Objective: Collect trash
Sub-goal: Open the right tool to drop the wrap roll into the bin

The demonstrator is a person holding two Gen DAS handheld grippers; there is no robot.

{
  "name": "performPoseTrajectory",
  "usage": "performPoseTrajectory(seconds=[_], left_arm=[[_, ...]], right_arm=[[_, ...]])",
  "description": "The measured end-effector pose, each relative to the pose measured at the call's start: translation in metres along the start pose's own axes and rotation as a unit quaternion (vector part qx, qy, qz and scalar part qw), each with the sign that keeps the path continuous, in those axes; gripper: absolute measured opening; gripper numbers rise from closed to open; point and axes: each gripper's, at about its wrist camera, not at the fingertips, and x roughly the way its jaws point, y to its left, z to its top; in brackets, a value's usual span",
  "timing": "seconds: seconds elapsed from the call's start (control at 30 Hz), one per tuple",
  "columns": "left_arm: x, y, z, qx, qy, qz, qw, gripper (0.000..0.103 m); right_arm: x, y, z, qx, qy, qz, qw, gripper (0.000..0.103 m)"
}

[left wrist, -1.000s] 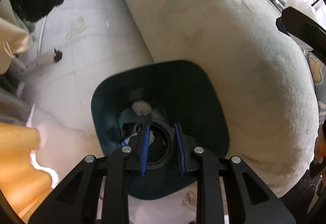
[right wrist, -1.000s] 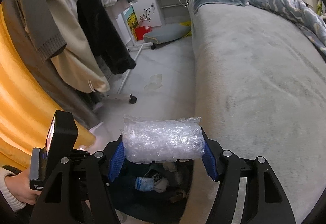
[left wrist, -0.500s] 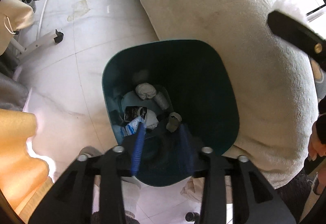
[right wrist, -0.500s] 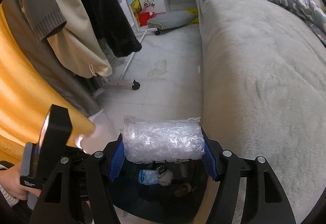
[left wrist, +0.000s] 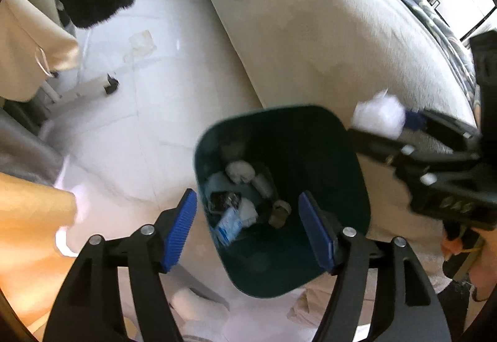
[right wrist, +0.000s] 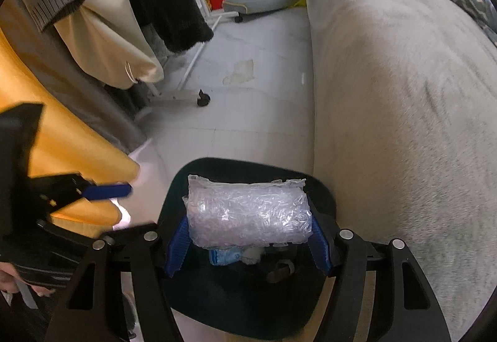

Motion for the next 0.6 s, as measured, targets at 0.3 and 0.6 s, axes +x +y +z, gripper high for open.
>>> performPoseTrajectory(seconds=[0.3, 0.6], left_arm=[[-0.064, -0.004, 0.016, 0.010, -0.147, 0.015, 0.9890, 0.085], [-0.122, -0.018, 0.008, 0.011, -0.245, 0.028, 0.9691, 0.094]], right_arm=[[0.028, 0.003, -0.016, -0.008, 0.046, -0.009, 0.999, 0.066], [0.037, 0.015, -0.038, -0.035, 0.075, -0.021, 0.996, 0.066]])
